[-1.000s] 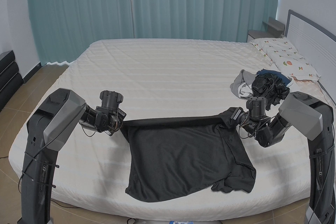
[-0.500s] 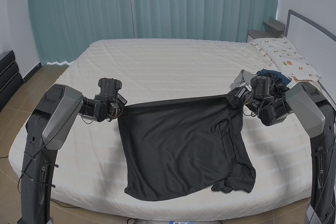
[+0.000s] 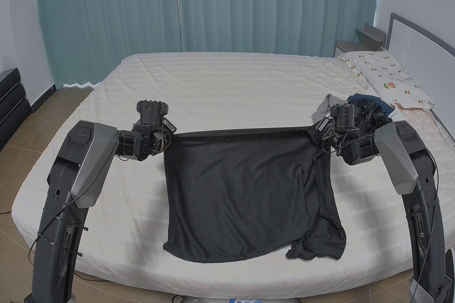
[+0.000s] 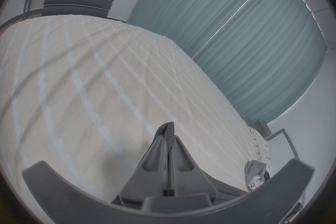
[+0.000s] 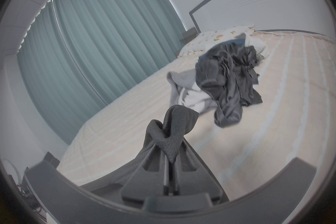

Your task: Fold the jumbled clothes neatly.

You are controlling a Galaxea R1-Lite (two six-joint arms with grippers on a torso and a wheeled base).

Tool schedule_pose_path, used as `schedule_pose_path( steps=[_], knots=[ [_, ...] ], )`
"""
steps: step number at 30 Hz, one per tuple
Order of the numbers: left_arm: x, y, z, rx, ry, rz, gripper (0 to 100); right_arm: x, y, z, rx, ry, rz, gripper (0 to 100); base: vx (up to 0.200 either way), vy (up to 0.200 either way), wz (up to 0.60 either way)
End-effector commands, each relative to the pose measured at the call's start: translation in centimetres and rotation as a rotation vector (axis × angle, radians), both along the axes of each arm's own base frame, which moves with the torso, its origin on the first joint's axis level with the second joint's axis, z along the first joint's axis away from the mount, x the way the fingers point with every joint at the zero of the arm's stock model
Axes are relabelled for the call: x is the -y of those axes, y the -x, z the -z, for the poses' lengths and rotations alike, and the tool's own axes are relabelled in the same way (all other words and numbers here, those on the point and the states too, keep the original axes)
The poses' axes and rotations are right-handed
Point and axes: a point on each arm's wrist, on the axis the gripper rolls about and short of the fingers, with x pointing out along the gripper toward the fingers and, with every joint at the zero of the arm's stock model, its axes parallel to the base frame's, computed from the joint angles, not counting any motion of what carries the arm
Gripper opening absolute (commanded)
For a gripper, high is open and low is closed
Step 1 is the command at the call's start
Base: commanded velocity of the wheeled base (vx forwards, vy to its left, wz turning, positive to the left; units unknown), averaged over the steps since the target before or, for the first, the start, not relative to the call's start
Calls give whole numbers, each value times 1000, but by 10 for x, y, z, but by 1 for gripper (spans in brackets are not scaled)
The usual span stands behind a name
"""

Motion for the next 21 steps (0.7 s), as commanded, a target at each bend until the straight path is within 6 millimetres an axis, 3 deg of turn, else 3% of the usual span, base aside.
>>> schedule_pose_path(
  steps=[1, 3, 4, 5, 10, 14, 15, 17, 18, 21],
  knots=[
    [0, -3, 24, -35, -7, -1, 0, -1, -3, 35, -63, 14, 0, 0, 0, 0, 0],
    [0, -3, 26, -38, -6, 5, 0, 0, -3, 36, -67, 15, 1, 0, 0, 0, 0],
    [0, -2, 26, -42, -3, 10, 0, 1, -3, 37, -70, 15, 2, 100, 0, 0, 0],
    [1, -2, 28, -46, 2, 19, 100, 2, -3, 37, -75, 17, 2, 100, 0, 0, 0],
    [2, -2, 36, -61, 5, 35, 100, 5, 6, 48, -160, 81, -17, 100, 0, 0, 0],
    [-1, -2, 38, -78, -18, 18, 100, 10, 17, 33, -163, 82, -24, 100, 0, 0, 0],
    [-2, 0, 38, -103, -46, -11, 100, 14, 28, 27, -186, 79, -45, 100, 0, 0, 0],
    [-2, 1, 39, -115, -51, -18, 100, 15, 31, 25, -192, 81, -53, 100, 0, 0, 0],
    [-7, 6, 40, -189, -68, -48, 100, 16, 52, 16, -219, 87, -107, 100, 0, 0, 0],
    [-13, 11, 31, -211, -37, -68, 100, 17, 69, 12, -227, 83, -140, 100, 0, 0, 0]
  ],
)
